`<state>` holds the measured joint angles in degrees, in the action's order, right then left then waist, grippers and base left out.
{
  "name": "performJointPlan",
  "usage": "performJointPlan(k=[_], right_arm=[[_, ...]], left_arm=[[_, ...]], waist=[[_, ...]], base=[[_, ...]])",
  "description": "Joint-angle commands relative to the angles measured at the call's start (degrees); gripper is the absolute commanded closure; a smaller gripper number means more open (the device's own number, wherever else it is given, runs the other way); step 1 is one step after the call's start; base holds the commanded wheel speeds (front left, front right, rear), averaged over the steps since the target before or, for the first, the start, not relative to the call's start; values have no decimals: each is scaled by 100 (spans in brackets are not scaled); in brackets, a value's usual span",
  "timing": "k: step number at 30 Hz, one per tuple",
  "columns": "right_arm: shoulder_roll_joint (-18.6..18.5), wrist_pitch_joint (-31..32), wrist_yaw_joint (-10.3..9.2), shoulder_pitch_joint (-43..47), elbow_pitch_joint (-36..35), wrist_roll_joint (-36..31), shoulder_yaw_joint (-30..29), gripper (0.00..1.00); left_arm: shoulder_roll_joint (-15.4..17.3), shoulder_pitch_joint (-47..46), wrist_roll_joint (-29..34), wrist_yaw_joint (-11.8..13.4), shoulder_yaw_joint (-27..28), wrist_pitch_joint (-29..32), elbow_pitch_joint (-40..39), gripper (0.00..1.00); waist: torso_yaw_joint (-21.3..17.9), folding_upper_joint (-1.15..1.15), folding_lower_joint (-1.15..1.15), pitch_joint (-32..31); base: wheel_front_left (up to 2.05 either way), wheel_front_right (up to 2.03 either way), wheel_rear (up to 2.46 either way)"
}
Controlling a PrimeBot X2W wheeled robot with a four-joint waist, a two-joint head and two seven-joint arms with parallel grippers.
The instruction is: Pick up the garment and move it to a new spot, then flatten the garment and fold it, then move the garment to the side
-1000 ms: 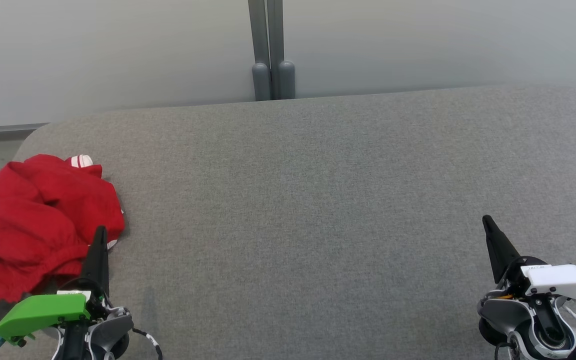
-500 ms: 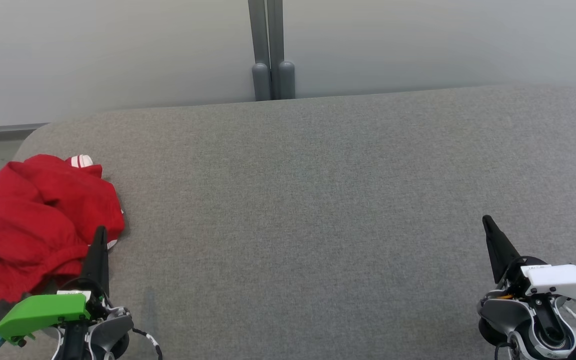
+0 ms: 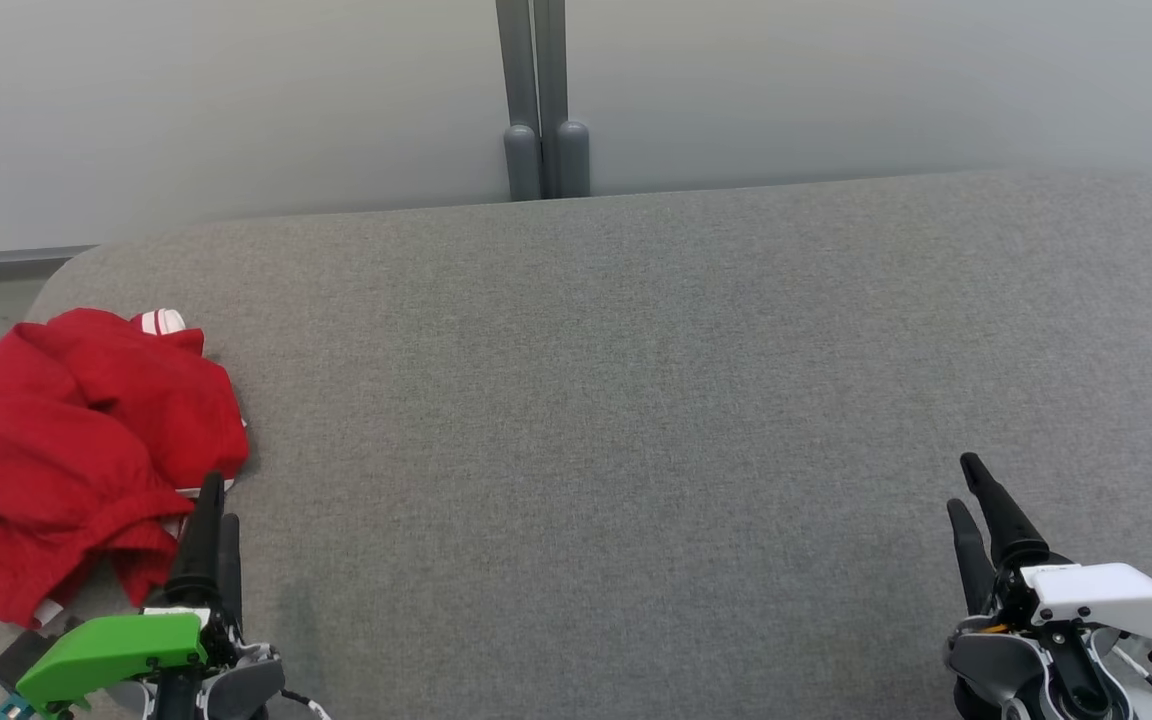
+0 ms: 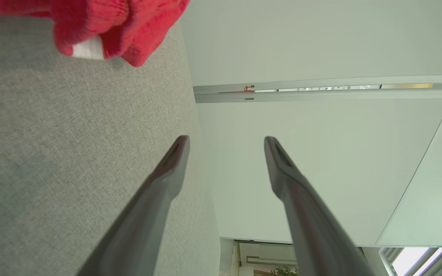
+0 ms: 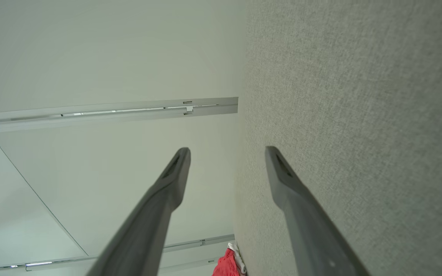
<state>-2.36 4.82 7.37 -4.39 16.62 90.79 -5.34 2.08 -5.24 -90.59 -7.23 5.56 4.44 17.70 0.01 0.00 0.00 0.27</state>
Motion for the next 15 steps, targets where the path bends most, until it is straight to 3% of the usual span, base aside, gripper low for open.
performJointPlan(k=[1, 15], right_arm=[[-80, -88, 10, -129, -109, -110, 54, 0], [-154, -459, 11, -220, -69, -1347, 146, 0]], left_arm=[[34, -152, 201, -6, -12, -64, -64, 0], [37, -217, 1694, -11, -73, -424, 32, 0]], waist=[[0, 0, 0, 2], [-1, 0, 0, 19]], base=[[0, 0, 0], [0, 0, 0]])
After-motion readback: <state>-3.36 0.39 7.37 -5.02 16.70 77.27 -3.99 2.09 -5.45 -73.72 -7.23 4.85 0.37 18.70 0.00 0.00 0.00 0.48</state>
